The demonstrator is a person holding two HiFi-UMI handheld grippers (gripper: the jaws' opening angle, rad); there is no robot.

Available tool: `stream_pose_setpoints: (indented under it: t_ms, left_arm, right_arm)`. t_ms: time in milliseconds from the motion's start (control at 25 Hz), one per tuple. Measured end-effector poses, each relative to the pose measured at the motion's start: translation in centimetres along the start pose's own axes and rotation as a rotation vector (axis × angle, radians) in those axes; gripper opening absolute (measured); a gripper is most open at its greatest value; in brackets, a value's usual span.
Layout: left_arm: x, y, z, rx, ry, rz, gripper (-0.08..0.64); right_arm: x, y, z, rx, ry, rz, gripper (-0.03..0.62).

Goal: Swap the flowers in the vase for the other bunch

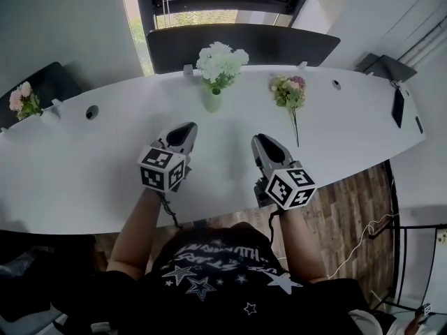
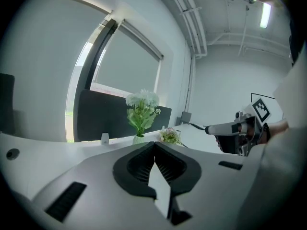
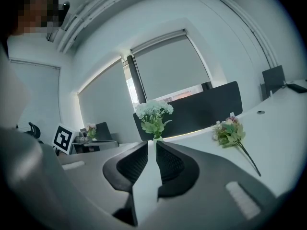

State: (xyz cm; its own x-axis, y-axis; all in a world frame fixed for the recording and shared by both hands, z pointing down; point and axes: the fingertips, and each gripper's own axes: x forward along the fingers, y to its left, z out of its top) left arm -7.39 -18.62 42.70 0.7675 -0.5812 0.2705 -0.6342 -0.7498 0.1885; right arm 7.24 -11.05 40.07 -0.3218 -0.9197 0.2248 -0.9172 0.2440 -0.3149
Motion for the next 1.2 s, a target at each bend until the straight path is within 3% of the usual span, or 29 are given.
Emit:
stream_pose_setpoints:
  t_ms: [200, 400, 480, 800, 1000, 1200]
  left_arm:
    - [2.4, -0.3, -0.5, 0.047, -0.006, 0.001, 0.009]
    - [4.4, -0.4, 0.2, 0.072, -0.039, 0.034, 0.014]
    - [5.1, -0.3, 0.3, 0.067, -0.047, 0.061, 0.132]
    - [8.3, 0.9, -0.3, 0.098, -0.043, 0.195, 0.267]
    - [10.9, 1.9, -2.4, 0.089, 0.054, 0.234, 0.311]
    - [13.0, 3.0, -3.9, 0.049, 0.116, 0.256, 0.319]
  right_arm:
    - [0.8, -1.3, 0.3, 0.013, 0.006, 0.013, 0.032]
    - [3.1, -3.2, 0.5, 0.038, 0.029, 0.079, 0.056]
    - [4.3, -3.5, 0.7, 0.039, 0.045, 0.129, 0.080]
    - [8.4, -4.2, 2.0, 0.004, 0.114, 0.307, 0.155]
    - [10.5, -5.4, 2.1, 0.014, 0.155, 0.370, 0.174]
    - [12.7, -5.7, 1.1, 0.048, 0.196, 0.409, 0.246]
